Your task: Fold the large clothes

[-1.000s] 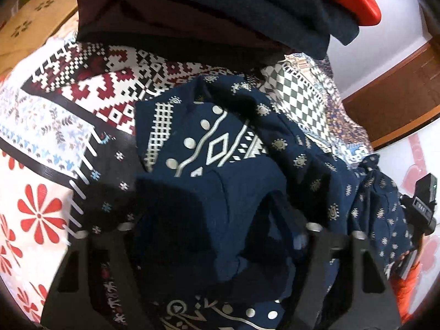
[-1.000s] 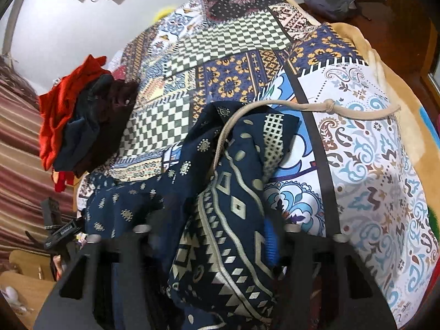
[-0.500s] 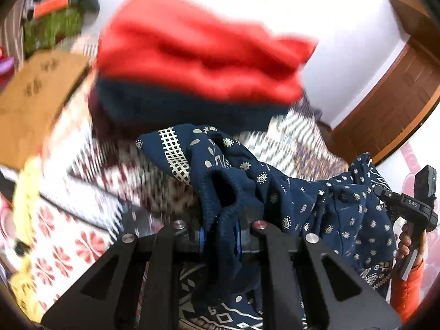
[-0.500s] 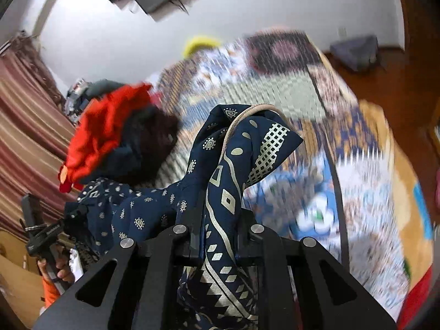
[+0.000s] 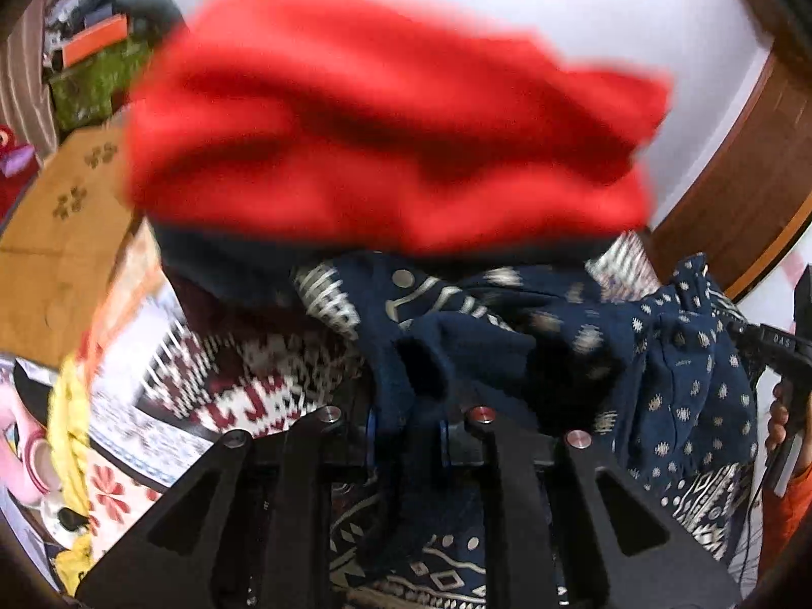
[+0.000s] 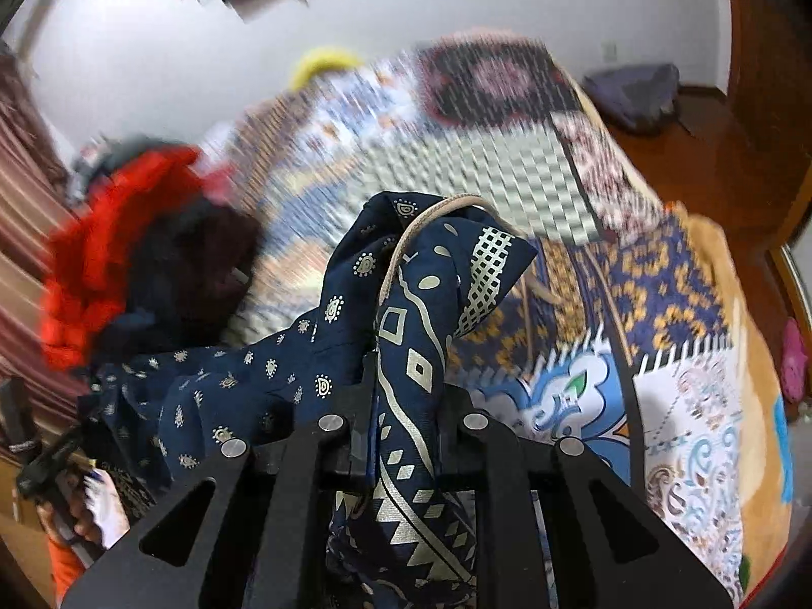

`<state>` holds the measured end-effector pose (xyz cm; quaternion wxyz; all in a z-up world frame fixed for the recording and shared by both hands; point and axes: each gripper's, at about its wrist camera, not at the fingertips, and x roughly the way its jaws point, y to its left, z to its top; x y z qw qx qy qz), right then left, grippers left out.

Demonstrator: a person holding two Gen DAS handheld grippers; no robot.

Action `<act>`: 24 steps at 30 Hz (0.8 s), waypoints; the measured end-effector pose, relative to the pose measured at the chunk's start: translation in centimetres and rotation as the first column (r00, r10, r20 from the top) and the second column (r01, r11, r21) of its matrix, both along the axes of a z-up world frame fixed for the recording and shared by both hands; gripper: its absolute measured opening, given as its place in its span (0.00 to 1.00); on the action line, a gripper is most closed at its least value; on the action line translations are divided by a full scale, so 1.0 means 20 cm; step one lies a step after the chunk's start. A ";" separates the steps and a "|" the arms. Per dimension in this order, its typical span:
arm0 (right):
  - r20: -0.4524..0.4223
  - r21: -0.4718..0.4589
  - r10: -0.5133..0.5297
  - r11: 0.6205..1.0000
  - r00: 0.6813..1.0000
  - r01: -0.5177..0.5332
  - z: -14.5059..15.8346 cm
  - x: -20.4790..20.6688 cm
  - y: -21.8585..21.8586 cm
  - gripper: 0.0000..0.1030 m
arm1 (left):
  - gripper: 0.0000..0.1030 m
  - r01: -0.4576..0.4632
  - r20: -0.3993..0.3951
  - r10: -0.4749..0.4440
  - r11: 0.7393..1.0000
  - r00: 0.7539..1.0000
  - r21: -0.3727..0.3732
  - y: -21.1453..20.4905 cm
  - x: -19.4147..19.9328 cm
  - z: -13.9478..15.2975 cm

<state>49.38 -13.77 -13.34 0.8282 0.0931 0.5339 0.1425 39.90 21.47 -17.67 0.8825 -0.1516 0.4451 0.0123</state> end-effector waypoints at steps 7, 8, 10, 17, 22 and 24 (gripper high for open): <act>-0.123 -0.004 -0.055 0.998 0.991 0.055 -0.18 0.03 -0.11 0.19 | 0.36 -0.056 -0.159 0.057 0.998 0.986 0.015 0.05 0.09 -0.35; -0.127 0.000 -0.063 0.998 0.990 0.063 -0.16 0.02 -0.14 0.20 | 0.37 -0.061 -0.153 0.061 0.998 0.986 0.003 0.06 0.08 -0.35; -0.118 -0.011 -0.056 0.998 0.991 0.056 -0.13 0.00 -0.15 0.20 | 0.39 -0.067 -0.151 0.067 0.998 0.986 0.002 0.07 0.07 -0.34; 0.019 -0.104 0.015 0.994 1.000 -0.013 0.15 -0.19 -0.13 0.20 | 0.39 -0.061 -0.138 0.073 0.994 0.988 0.089 0.01 -0.03 -0.19; 0.115 -0.112 0.062 0.992 0.991 -0.049 0.36 -0.35 -0.16 0.21 | 0.39 -0.060 -0.077 0.069 0.992 0.995 0.112 0.00 -0.15 -0.02; 0.145 -0.117 0.077 0.991 0.986 -0.061 0.42 -0.41 -0.17 0.21 | 0.39 -0.053 -0.055 0.060 0.992 0.997 0.113 -0.01 -0.22 0.05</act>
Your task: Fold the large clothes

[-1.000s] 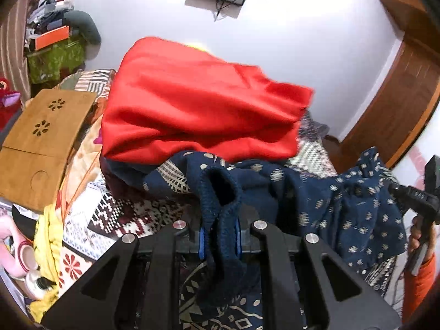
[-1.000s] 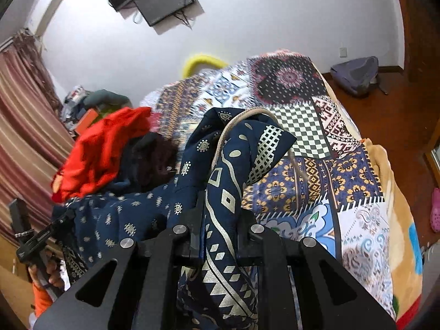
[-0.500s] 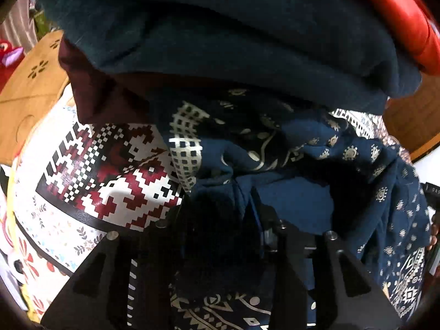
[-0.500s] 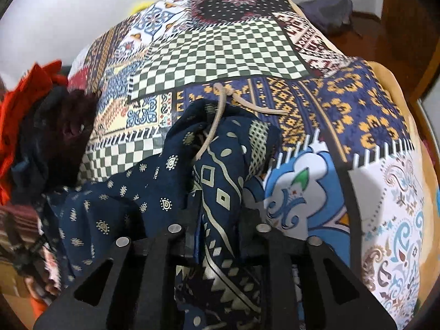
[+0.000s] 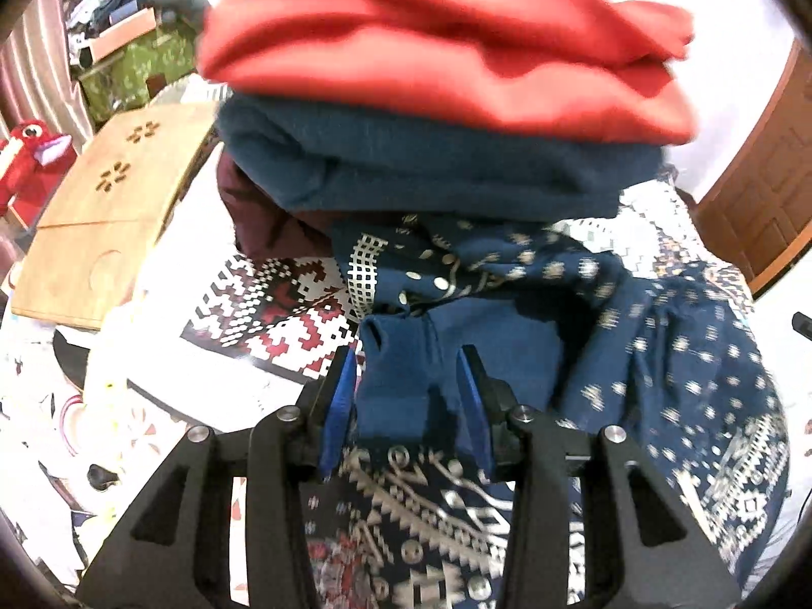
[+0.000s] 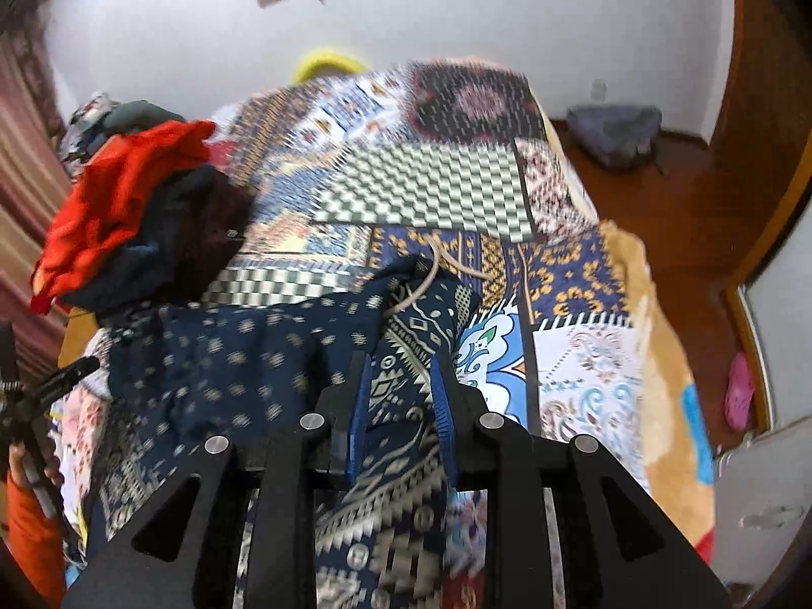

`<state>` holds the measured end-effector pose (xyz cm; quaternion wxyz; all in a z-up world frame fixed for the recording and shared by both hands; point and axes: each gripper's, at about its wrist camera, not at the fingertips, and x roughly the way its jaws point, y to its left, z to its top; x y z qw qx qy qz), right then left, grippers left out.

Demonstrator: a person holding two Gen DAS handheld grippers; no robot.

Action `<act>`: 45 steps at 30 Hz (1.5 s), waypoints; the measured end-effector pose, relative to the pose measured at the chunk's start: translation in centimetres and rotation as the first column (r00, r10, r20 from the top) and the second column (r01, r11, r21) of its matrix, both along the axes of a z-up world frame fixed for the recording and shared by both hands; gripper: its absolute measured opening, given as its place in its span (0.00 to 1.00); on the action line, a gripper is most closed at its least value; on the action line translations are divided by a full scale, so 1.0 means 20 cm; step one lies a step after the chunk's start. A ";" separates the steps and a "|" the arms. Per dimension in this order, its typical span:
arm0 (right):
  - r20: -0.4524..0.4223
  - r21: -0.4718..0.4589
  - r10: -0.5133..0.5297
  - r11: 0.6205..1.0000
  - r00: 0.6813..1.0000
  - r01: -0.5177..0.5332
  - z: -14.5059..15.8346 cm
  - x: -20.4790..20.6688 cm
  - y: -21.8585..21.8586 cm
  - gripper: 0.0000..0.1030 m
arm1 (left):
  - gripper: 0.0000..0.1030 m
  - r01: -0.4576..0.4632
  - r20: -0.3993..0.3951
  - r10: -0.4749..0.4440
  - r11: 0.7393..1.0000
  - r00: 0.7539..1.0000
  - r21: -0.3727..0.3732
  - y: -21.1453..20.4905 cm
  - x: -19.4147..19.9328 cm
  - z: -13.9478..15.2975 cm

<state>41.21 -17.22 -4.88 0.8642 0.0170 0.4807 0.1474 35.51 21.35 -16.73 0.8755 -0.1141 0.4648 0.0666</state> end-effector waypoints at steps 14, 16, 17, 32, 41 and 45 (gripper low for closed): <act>0.077 -0.005 0.029 1.000 0.997 -0.029 0.11 -0.46 -0.13 0.53 | 0.70 0.094 0.072 -0.095 0.995 0.993 0.020 -0.09 -0.48 0.29; 0.060 0.000 0.026 1.000 0.998 -0.026 0.07 -0.52 -0.15 0.53 | 0.71 0.102 0.039 -0.102 0.995 0.994 -0.007 -0.09 -0.55 0.25; 0.046 0.005 0.020 1.000 0.999 -0.021 0.04 -0.54 -0.16 0.53 | 0.71 0.102 0.026 -0.101 0.995 0.995 -0.017 -0.09 -0.57 0.22; -0.188 0.110 -0.022 0.993 0.982 0.043 -0.39 -0.75 -0.19 0.55 | 0.71 0.052 -0.158 -0.111 0.940 0.981 -0.337 -0.16 -0.85 -0.24; -0.103 0.149 0.073 0.987 0.992 -0.057 -0.32 -0.72 -0.07 0.09 | 0.11 0.097 -0.104 -0.148 0.917 0.983 -0.388 -0.22 -0.84 -0.16; -0.018 0.154 0.079 0.985 0.997 -0.075 -0.22 -0.68 -0.03 0.09 | 0.07 0.094 -0.063 -0.125 0.927 0.990 -0.362 -0.19 -0.78 -0.08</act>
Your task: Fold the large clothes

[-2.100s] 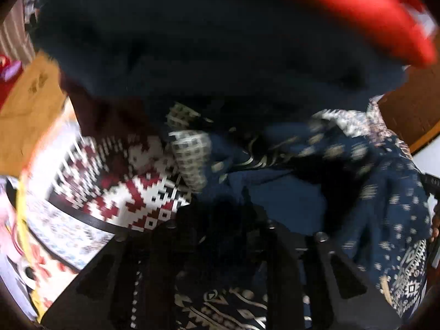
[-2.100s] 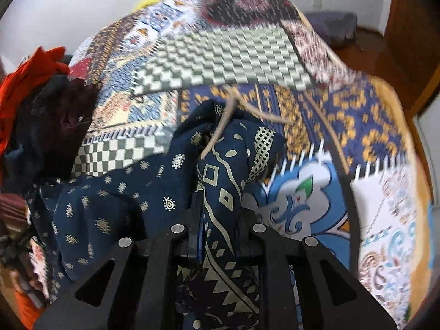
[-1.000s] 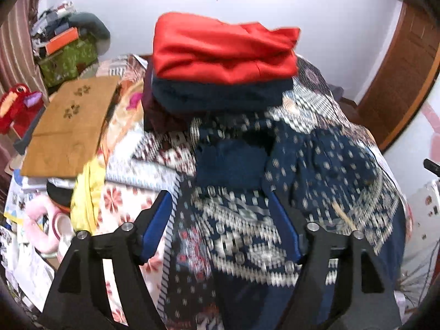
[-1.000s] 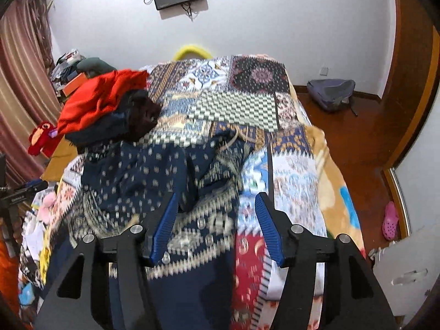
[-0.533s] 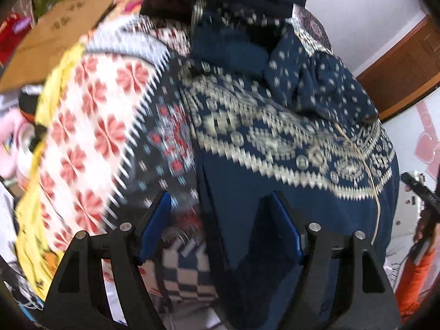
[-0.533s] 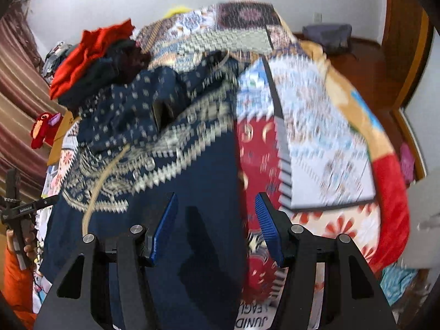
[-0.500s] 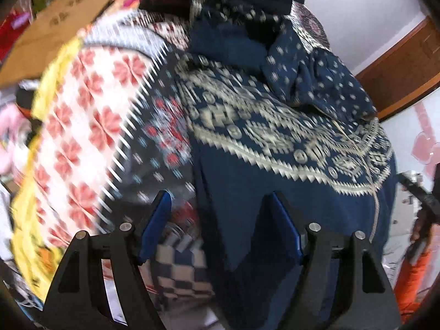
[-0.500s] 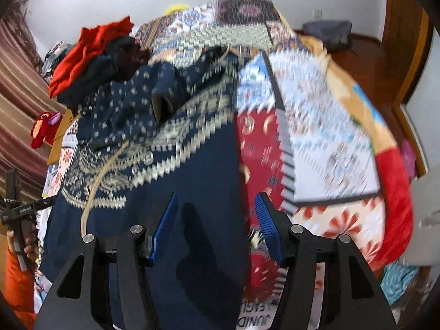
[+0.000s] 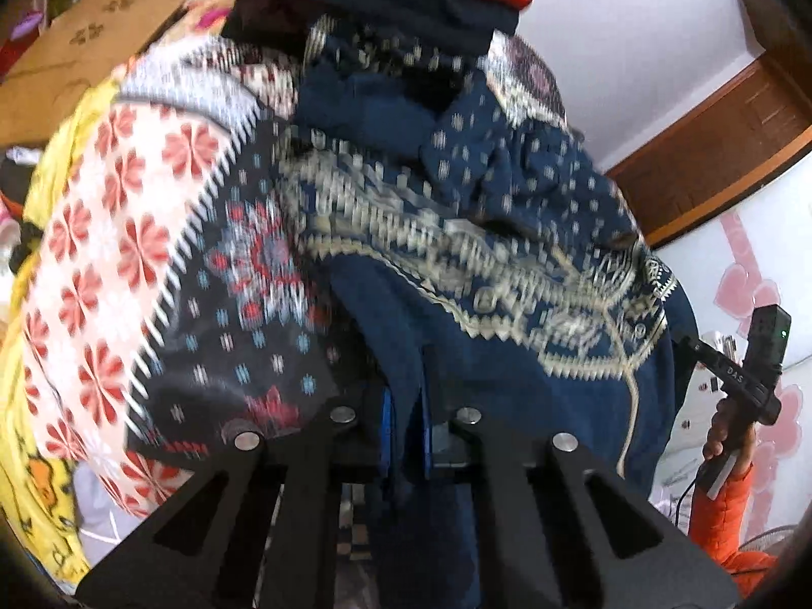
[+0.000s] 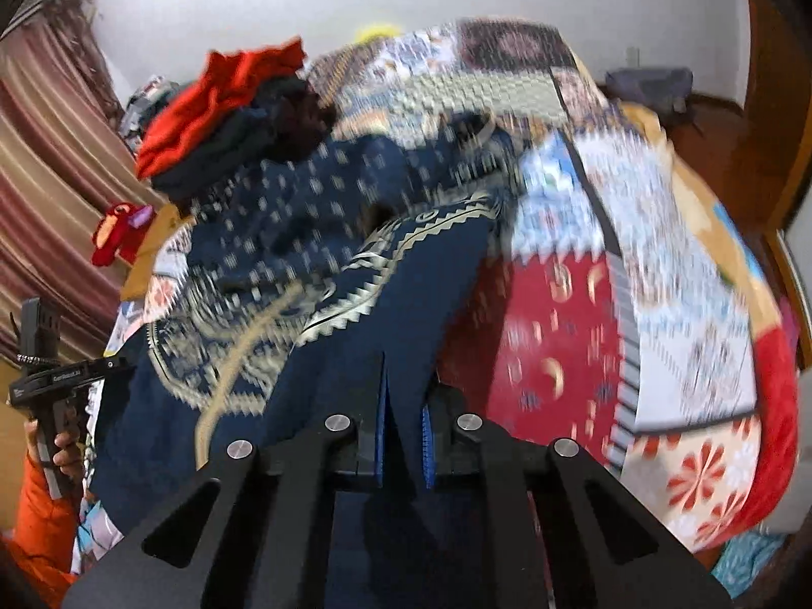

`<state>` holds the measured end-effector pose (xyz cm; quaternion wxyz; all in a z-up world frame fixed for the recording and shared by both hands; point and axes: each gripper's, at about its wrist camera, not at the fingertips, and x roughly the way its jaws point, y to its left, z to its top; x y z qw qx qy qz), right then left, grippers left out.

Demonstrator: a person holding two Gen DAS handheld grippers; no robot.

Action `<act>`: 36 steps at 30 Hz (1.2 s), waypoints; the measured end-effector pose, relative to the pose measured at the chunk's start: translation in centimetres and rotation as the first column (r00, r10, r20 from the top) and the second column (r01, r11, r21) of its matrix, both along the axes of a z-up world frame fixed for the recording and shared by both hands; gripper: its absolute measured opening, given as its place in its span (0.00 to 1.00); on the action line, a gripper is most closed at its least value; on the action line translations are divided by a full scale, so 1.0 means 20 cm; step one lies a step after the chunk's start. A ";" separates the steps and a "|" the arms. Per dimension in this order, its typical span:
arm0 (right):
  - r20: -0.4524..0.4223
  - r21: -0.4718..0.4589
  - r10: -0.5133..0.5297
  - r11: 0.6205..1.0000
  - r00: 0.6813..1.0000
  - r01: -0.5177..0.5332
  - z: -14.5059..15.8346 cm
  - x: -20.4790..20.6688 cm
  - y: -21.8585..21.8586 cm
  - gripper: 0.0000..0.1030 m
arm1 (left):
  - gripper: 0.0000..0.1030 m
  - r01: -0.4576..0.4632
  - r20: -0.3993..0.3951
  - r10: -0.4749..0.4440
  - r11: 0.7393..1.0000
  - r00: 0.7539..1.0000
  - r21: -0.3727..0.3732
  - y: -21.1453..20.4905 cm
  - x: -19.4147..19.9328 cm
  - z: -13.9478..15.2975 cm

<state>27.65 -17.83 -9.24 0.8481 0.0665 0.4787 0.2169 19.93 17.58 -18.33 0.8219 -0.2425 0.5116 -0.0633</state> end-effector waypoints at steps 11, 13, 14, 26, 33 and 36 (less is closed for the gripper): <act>0.012 -0.004 -0.123 0.992 0.992 0.123 -0.06 0.25 -0.04 0.09 | 0.08 -0.117 0.127 0.102 0.986 0.987 0.116 0.14 0.25 0.16; -0.009 -0.029 -0.127 0.992 0.992 0.126 -0.13 0.27 -0.04 0.11 | 0.09 -0.128 0.086 0.118 0.984 0.989 0.121 0.15 0.31 0.07; -0.019 -0.051 -0.127 0.991 0.992 0.126 -0.17 0.27 -0.03 0.12 | 0.09 -0.128 0.059 0.121 0.983 0.991 0.135 0.15 0.33 0.02; -0.007 -0.116 -0.114 0.987 0.994 0.112 -0.04 0.13 -0.13 0.27 | 0.47 -0.082 -0.024 0.089 0.974 0.996 0.211 0.10 0.24 -0.08; -0.093 -0.054 -0.110 0.993 0.990 0.105 -0.10 0.02 -0.18 0.34 | 0.49 -0.077 -0.044 0.083 0.990 0.996 0.122 0.08 0.05 -0.08; -0.135 -0.027 -0.102 0.995 0.986 0.099 -0.15 -0.02 -0.17 0.34 | 0.49 -0.064 -0.062 0.069 0.994 0.996 0.084 0.05 -0.01 -0.11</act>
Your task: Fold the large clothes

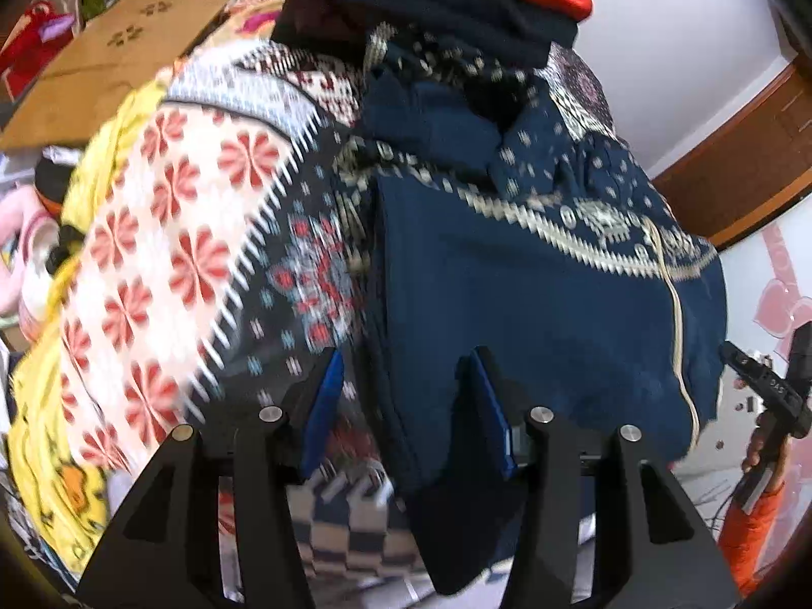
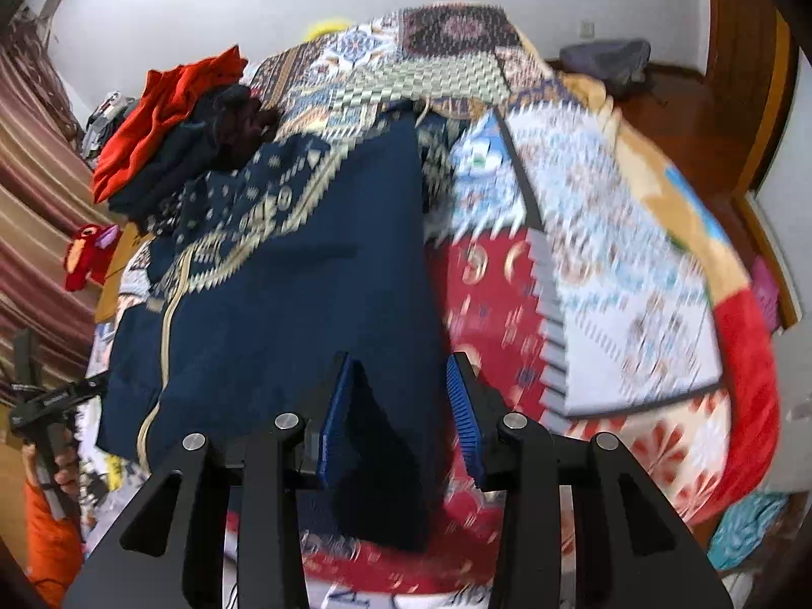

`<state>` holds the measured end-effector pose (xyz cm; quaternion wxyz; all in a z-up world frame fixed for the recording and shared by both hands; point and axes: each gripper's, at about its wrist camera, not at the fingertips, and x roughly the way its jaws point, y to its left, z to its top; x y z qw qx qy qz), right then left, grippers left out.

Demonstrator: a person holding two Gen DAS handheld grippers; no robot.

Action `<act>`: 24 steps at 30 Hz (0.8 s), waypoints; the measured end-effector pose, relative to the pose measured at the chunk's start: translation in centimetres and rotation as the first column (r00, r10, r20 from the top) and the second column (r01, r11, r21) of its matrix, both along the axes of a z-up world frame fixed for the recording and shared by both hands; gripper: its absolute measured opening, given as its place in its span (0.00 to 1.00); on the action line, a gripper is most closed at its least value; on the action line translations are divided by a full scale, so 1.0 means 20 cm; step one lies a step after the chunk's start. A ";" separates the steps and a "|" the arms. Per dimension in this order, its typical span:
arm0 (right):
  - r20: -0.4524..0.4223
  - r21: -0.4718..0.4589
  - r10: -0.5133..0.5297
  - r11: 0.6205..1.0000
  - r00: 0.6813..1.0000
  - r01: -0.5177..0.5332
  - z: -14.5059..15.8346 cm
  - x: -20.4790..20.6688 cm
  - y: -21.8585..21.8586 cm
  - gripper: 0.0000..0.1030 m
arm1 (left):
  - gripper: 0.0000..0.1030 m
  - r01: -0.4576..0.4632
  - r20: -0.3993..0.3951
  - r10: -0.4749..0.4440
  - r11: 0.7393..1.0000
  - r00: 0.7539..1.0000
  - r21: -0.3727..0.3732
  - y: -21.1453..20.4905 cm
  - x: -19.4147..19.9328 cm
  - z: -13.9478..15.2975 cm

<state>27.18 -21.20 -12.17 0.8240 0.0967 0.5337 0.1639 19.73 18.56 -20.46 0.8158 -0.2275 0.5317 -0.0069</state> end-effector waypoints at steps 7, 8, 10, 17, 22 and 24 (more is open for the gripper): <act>0.023 0.027 -0.019 0.999 1.000 0.018 -0.02 -0.07 0.03 0.37 | 0.49 0.001 0.006 -0.001 0.998 1.000 -0.063 -0.06 -0.09 -0.03; 0.027 0.020 -0.010 1.000 1.000 0.010 -0.02 -0.07 0.04 0.37 | 0.49 0.006 0.010 -0.005 0.997 1.000 -0.073 -0.06 -0.09 -0.03; 0.043 0.008 -0.001 1.000 0.999 0.001 -0.03 -0.07 0.06 0.31 | 0.48 0.020 0.014 -0.019 0.997 1.000 -0.074 -0.06 -0.08 -0.02; 0.104 0.029 0.042 0.999 0.994 -0.045 0.06 -0.04 0.12 0.08 | 0.10 0.065 0.082 -0.061 0.996 0.995 -0.052 -0.10 -0.05 0.06; 0.182 0.087 0.059 0.993 0.982 -0.076 0.23 0.05 0.15 0.07 | 0.09 0.070 0.180 -0.060 0.996 0.982 -0.052 -0.06 0.01 0.24; 0.219 0.105 0.056 0.991 0.974 -0.081 0.31 0.12 0.16 0.07 | 0.09 0.067 0.225 -0.050 0.995 0.973 -0.070 -0.02 0.07 0.32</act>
